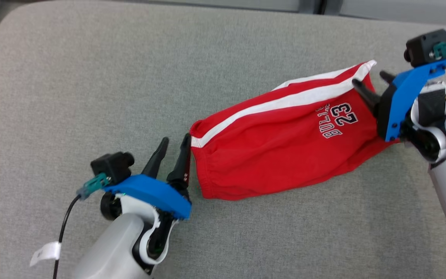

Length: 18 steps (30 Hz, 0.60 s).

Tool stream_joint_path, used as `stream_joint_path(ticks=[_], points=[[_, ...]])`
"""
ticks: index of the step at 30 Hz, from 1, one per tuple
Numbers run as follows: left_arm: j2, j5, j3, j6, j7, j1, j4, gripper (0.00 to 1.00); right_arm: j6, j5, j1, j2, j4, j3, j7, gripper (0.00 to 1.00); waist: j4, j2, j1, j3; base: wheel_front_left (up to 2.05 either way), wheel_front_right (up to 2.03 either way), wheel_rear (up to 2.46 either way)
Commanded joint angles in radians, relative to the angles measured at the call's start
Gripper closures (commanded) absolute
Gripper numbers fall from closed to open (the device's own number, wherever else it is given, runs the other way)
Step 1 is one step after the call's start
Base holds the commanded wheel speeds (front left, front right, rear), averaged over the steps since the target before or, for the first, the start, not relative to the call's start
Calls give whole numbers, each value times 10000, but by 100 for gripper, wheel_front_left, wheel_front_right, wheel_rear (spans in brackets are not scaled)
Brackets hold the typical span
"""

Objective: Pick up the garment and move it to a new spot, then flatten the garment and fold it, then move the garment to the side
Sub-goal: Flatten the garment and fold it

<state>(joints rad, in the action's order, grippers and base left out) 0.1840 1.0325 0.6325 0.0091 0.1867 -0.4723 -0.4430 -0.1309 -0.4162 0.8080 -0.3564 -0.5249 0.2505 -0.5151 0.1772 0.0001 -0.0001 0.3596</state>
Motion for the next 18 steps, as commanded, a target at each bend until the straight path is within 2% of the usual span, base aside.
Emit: stream_joint_path(ticks=[1, 7, 10, 14, 18], points=[[251, -220, 14, 79, 214, 281, 197, 0, 2, -303, -407, -114, 93, -97, -287, 0, -143, -1, 1, -334, 0, 0, 0], [823, -1228, -524, 270, 742, 961, 907, 0, 1, -317, -1320, -315, 477, -647, -716, 0, -116, -1, 1, -854, 0, 0, 0], [848, -1995, -991, 375, 783, 1108, 1270, 0, 1, -161, -1651, -204, 451, -1080, -704, 0, -61, -1, 1, -966, 0, 0, 0], [660, -3872, -2047, 348, 784, 1704, 2012, 0, -1, -23, -2025, 556, 116, -2261, -529, 0, -16, -1, 1, -1031, 0, 0, 0], [282, -5179, -2860, 149, 787, 2199, 2271, 0, 1, 700, -2001, 1221, -364, -3174, -109, 0, 50, -1, 1, -941, 0, 0, 0]])
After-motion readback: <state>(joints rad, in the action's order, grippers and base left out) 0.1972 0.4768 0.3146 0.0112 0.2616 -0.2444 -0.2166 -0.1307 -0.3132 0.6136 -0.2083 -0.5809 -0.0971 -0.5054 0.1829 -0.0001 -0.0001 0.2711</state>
